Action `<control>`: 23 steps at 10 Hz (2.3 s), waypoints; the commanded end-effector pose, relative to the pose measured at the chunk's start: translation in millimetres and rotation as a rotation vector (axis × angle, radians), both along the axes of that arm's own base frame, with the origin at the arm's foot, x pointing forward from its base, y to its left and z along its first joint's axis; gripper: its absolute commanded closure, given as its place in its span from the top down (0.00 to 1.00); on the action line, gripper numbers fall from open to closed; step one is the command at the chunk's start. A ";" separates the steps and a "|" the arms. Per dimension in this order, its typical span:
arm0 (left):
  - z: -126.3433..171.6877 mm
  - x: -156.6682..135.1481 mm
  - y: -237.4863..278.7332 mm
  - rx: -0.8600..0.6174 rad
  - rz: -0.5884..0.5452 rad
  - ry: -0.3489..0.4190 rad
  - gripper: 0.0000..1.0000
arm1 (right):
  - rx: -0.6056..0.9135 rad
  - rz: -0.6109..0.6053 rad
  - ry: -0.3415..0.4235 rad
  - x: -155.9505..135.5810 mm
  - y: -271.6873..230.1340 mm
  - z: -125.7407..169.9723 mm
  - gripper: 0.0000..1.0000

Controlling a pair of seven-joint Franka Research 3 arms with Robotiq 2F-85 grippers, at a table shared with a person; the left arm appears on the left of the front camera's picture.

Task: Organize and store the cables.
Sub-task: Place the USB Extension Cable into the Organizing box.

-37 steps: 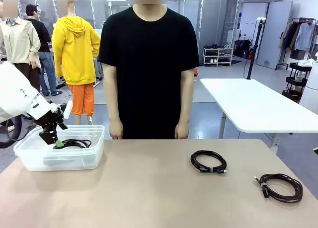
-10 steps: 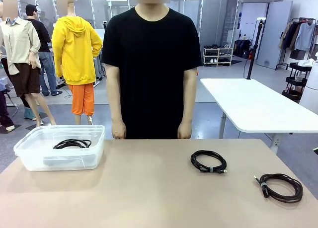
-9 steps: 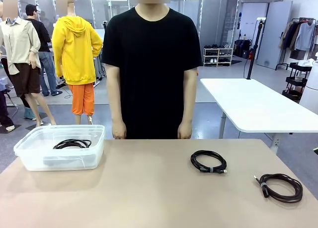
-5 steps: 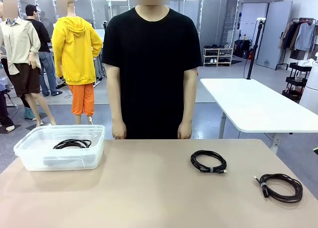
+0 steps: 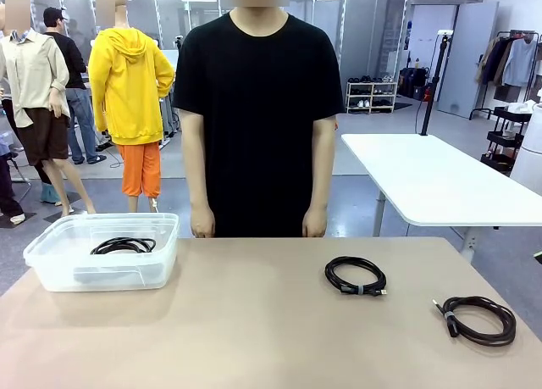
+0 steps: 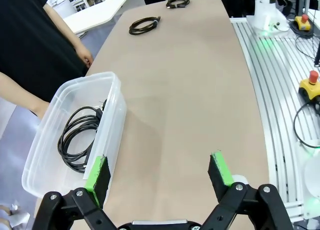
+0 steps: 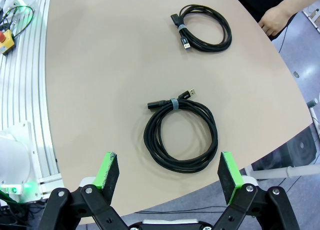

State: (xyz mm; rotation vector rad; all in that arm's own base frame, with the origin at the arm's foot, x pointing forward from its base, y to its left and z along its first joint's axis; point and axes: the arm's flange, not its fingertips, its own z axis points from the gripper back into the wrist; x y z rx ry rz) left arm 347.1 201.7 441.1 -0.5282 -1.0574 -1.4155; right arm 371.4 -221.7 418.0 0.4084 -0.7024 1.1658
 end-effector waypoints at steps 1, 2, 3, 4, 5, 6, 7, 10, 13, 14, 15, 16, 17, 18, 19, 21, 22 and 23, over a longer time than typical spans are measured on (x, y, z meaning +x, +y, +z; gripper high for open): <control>0.8 -4.8 -2.2 -0.014 0.003 -0.015 1.00 | -0.005 0.016 -0.006 -3.1 0.2 0.2 1.00; 0.8 -4.8 -2.2 -0.014 0.003 -0.015 1.00 | -0.005 0.016 -0.006 -3.1 0.2 0.2 1.00; 0.8 -4.8 -2.2 -0.014 0.003 -0.015 1.00 | -0.005 0.016 -0.006 -3.1 0.2 0.2 1.00; 0.8 -4.8 -2.2 -0.014 0.003 -0.015 1.00 | 0.000 0.000 0.000 0.0 0.0 0.0 1.00; 0.8 -4.8 -2.2 -0.014 0.003 -0.015 1.00 | -0.093 0.037 0.009 0.8 19.4 23.8 1.00; 0.8 -4.8 -2.2 -0.014 0.003 -0.015 1.00 | -0.147 0.061 0.022 12.3 42.7 41.8 1.00; 0.8 -4.8 -2.2 -0.014 0.003 -0.015 1.00 | -0.213 0.077 0.050 27.8 68.1 52.0 1.00; 0.8 -4.8 -2.2 -0.014 0.003 -0.015 1.00 | -0.466 0.167 0.128 95.6 180.4 60.6 1.00; 0.8 -4.8 -2.2 -0.014 0.003 -0.015 1.00 | -0.553 0.200 0.135 132.7 271.6 26.0 1.00; 0.8 -4.8 -2.2 -0.014 0.003 -0.015 1.00 | -0.575 0.174 0.115 140.2 292.7 14.1 1.00; 0.8 -4.8 -2.2 -0.014 0.003 -0.015 1.00 | -0.549 0.181 0.094 145.7 310.7 2.6 1.00; 0.8 -4.8 -2.2 -0.014 0.003 -0.015 1.00 | -0.595 0.203 0.084 150.0 326.1 -13.8 1.00; 0.8 -4.8 -2.2 -0.014 0.003 -0.015 1.00 | -0.579 0.217 0.073 157.2 335.7 -31.9 1.00; 0.8 -4.8 -2.2 -0.014 0.003 -0.015 1.00 | -0.597 0.221 0.068 162.8 339.6 -46.8 1.00; 0.8 -4.8 -2.2 -0.014 0.003 -0.015 1.00 | -0.592 0.222 0.072 165.5 341.6 -58.6 1.00; 0.8 -4.8 -2.2 -0.014 0.003 -0.015 1.00 | -0.609 0.224 0.068 167.7 345.3 -81.5 1.00; 0.8 -4.8 -2.2 -0.014 0.003 -0.015 1.00 | -0.601 0.224 0.078 169.6 346.5 -92.7 1.00; 0.8 -4.8 -2.2 -0.014 0.003 -0.015 1.00 | -0.604 0.219 0.084 171.0 347.4 -99.0 1.00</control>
